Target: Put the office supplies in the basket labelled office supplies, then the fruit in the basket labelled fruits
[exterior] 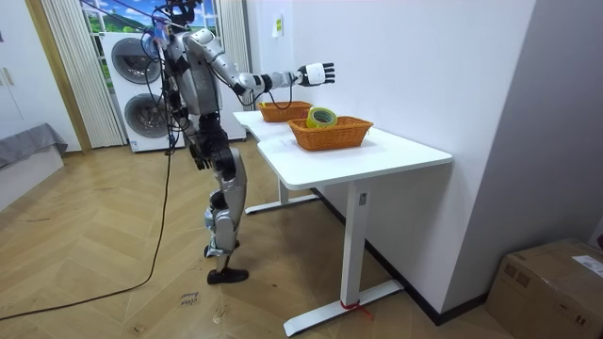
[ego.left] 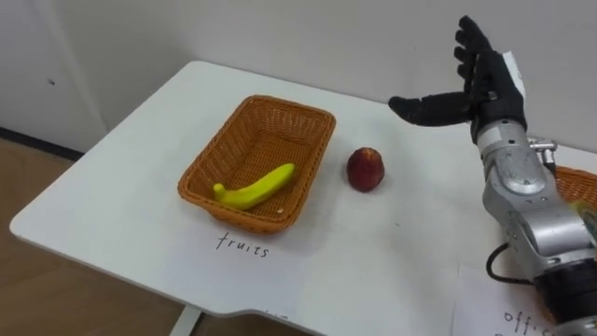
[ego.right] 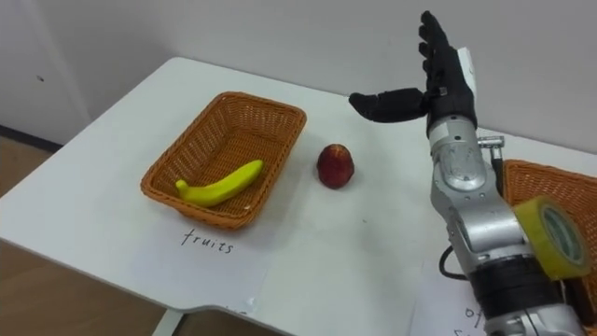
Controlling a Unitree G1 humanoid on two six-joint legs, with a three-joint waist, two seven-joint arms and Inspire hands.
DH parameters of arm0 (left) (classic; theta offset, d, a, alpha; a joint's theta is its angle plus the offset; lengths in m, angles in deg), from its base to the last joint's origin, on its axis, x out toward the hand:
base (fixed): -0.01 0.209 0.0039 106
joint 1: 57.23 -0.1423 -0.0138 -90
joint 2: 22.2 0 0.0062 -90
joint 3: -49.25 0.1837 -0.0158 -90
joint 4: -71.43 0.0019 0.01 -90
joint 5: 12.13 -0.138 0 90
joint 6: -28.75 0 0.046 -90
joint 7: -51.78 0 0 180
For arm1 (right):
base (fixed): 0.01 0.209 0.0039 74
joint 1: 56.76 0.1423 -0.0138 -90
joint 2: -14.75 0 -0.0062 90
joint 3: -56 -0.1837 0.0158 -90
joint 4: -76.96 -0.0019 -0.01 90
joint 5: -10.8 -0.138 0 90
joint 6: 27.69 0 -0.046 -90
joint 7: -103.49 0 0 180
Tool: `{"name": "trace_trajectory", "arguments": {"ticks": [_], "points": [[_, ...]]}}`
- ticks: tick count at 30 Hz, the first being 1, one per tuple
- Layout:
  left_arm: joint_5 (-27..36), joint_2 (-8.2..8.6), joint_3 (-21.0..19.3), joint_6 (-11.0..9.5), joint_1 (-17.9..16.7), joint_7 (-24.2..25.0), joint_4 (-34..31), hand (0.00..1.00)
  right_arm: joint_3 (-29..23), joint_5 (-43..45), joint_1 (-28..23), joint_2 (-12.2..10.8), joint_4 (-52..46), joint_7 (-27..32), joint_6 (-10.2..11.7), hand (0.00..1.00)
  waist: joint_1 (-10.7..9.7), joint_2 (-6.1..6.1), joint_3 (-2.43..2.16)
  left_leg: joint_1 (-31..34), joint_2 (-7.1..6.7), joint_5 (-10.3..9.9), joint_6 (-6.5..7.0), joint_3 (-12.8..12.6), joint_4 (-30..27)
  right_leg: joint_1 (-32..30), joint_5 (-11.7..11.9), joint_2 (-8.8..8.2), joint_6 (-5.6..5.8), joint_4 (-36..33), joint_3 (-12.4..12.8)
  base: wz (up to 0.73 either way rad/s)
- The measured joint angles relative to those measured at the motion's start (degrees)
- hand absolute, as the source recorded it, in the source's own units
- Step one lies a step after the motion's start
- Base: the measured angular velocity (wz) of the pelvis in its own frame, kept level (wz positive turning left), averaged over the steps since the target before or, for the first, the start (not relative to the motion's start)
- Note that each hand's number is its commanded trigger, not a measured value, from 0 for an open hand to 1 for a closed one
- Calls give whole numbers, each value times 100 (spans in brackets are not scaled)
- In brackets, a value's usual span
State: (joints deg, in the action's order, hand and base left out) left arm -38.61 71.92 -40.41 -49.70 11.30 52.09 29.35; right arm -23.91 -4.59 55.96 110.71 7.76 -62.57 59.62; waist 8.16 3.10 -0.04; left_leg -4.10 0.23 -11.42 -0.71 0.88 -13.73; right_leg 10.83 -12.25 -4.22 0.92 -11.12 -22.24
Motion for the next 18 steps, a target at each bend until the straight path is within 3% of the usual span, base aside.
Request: {"name": "trace_trajectory", "arguments": {"ticks": [7, 12, 18], "points": [[70, -8, 64, -32, 277, -20, 257, 0, -2, -13, -19, 8, 348, -144, 3, 0, 4, 43, -41, 328, 15, 9, 2, 1, -103, -366, 3, 3, -9, -86, 14, 0], [330, -20, 239, -54, 583, -108, 393, 0, 3, -15, 92, 22, 657, -300, 18, 0, 16, -39, 20, 615, -3, 49, 39, -32, -140, -729, 4, -64, -10, -262, 23, -2], [393, -50, 512, -157, 869, -129, 556, 0, 6, -27, 300, 29, 1301, -409, 18, 0, 56, -71, 53, 916, -6, 63, 56, -63, -193, -1064, 9, -97, -17, -362, 48, -3]]}}
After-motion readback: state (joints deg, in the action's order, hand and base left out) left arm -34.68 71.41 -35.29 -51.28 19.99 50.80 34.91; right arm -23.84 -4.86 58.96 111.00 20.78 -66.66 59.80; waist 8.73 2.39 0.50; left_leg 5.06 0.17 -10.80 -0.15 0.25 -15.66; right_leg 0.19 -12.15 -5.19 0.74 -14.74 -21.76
